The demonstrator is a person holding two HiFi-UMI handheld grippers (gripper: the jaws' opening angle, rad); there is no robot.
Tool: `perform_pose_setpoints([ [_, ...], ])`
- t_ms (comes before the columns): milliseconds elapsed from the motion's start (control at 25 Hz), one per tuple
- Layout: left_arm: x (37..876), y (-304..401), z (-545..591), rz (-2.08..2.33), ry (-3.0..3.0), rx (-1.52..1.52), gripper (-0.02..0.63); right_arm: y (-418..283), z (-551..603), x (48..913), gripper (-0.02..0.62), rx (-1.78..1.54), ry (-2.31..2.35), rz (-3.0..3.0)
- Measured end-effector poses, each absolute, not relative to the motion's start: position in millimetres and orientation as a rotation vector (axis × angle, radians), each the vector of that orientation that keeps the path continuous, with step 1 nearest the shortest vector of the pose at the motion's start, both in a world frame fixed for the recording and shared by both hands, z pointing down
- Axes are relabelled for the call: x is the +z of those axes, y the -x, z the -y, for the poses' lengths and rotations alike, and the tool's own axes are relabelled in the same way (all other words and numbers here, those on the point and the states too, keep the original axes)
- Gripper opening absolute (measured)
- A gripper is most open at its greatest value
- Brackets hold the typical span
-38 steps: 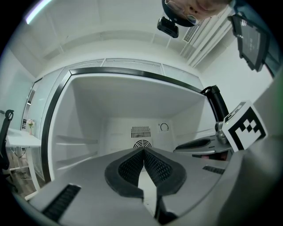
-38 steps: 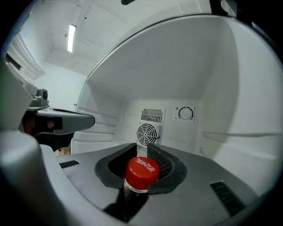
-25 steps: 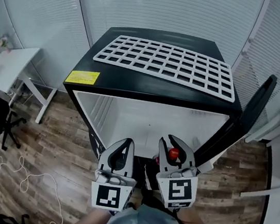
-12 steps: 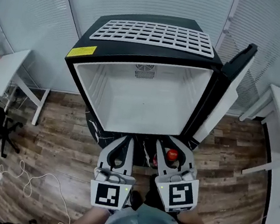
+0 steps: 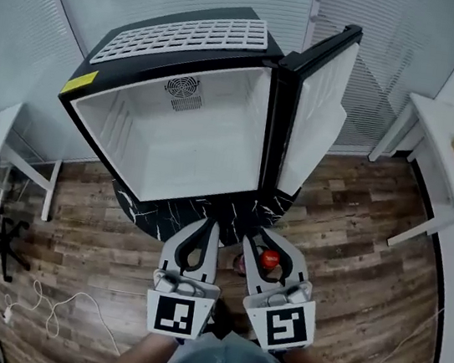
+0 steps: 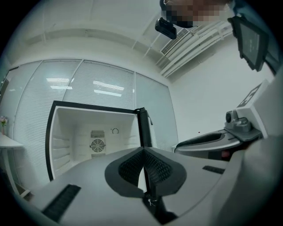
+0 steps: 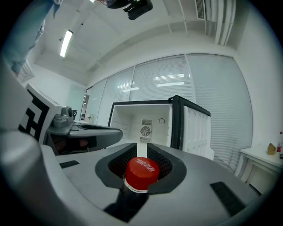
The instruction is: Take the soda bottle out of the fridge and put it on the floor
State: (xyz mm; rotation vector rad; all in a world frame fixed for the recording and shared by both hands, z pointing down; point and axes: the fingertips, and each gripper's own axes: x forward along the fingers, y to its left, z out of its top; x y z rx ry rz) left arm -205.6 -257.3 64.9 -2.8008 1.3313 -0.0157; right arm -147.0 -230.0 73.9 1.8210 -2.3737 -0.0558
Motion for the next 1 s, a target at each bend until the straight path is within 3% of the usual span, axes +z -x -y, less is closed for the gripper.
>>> perform_pose_setpoints([
  [600, 81, 21, 84, -0.802, 2.996, -0.052, 0.017, -19, 37, 102, 0.086, 0.037, -2.161, 2.012],
  [1000, 110, -51, -25, -0.559, 3.059, -0.122, 0.017, -90, -82, 135, 0.086, 0.126, -2.312, 1.819],
])
